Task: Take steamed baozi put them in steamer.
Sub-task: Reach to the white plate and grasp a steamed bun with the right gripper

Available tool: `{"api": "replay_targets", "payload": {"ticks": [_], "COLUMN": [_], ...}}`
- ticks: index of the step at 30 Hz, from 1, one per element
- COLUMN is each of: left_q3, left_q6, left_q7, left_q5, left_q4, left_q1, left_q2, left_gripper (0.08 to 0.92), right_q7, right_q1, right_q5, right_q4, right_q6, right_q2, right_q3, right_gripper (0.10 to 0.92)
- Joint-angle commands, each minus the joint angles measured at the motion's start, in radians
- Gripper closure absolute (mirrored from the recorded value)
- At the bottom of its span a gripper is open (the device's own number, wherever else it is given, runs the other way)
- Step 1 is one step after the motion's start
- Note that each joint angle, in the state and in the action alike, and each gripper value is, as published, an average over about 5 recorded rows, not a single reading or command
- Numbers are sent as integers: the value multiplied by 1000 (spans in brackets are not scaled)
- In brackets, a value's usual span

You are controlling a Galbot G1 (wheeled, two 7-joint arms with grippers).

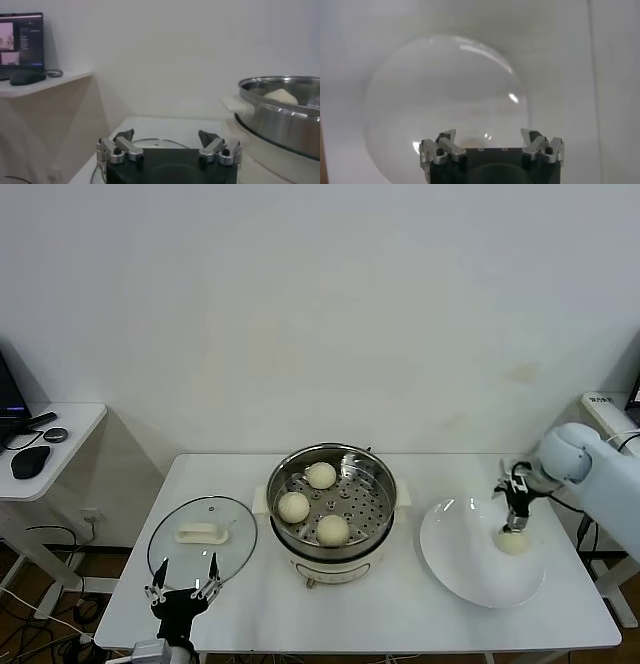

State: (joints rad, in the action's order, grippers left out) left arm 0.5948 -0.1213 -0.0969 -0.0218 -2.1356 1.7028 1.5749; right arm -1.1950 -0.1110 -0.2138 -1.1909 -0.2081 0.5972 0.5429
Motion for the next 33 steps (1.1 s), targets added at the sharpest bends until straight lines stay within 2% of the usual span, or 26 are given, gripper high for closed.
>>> {"api": "replay_targets", "payload": {"ticks": [1,11,18,33], "left_q3": [4,10,8,7], "left_q6": [-1,-3,-4,-4], "left_q7": [-1,-1,-1,-1], "left_q5": [4,7,10,9], "left_q4": [-2,11,18,28], "left_q1": [14,4,1,-1], "left_q2": [1,4,4,1], "left_gripper": [177,177,177,177], "right_q7": [-5,30,-10,1], "right_q1": [-159,-156,-150,-155], "right_q5": [-154,-167,-174,-184], "right_q4": [169,240,244,251], "right_q6": [240,249,241,227], "right_q2": [48,93,102,108], "right_q3": [-171,-195,-186,-189], "right_gripper": [203,203,203,203]}}
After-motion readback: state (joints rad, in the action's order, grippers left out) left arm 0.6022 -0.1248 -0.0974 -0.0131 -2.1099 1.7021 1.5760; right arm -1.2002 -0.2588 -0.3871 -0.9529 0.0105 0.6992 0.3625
